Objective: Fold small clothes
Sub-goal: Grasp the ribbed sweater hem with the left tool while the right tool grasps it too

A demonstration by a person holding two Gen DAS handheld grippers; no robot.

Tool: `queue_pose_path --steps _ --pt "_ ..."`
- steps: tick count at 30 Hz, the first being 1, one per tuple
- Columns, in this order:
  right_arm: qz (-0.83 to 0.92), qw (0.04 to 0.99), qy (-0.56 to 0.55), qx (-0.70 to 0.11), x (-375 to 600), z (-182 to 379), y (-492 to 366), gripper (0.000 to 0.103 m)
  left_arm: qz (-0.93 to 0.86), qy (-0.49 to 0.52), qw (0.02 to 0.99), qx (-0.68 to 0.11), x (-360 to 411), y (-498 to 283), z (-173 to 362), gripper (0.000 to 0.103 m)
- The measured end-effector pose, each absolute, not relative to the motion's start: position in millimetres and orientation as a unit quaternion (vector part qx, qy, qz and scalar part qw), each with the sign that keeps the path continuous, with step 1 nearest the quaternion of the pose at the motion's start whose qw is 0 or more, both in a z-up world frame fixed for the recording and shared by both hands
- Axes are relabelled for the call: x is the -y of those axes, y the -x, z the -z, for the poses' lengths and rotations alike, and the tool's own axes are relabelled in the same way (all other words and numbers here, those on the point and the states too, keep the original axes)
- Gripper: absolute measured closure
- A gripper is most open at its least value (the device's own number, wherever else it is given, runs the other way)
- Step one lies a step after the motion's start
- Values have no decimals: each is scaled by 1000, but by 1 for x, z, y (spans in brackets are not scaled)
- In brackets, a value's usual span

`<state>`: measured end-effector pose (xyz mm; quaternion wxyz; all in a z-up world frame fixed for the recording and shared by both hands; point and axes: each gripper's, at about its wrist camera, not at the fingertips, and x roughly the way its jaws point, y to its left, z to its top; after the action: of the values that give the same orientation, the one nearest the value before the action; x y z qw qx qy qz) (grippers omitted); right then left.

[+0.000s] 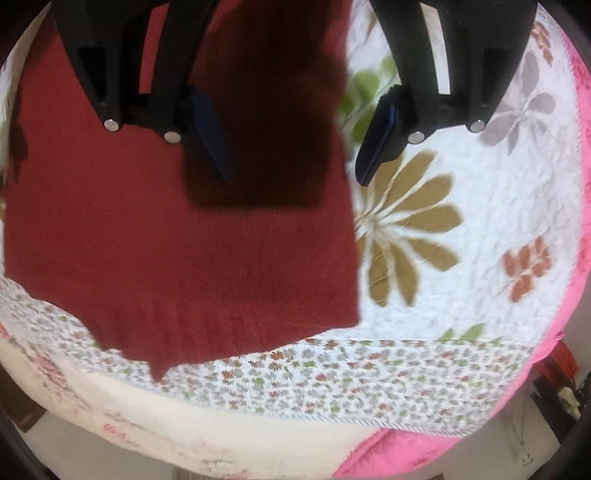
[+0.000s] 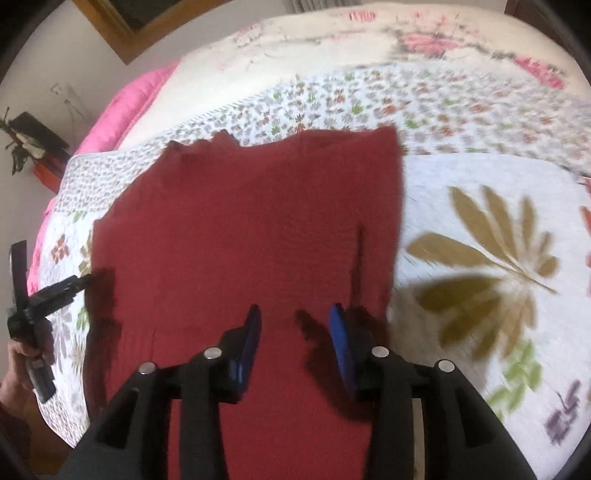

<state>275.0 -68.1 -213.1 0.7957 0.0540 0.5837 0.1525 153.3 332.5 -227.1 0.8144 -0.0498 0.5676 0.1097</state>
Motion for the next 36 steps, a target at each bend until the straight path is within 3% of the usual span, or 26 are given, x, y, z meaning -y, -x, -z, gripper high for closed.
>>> queue_pose_path --steps 6,15,25,36 --pt "-148 784 -57 -600 95 199 -195 53 -96 69 799 -589 -328 -62 212 25" --pt "-106 739 -109 -656 129 225 -71 41 -89 77 751 -650 -323 54 240 24" --pt "-101 697 -130 -698 137 254 -4 41 -85 117 715 -684 -317 126 270 24" --pt "-111 692 -146 -698 141 264 12 41 -77 130 705 -692 -308 163 292 24"
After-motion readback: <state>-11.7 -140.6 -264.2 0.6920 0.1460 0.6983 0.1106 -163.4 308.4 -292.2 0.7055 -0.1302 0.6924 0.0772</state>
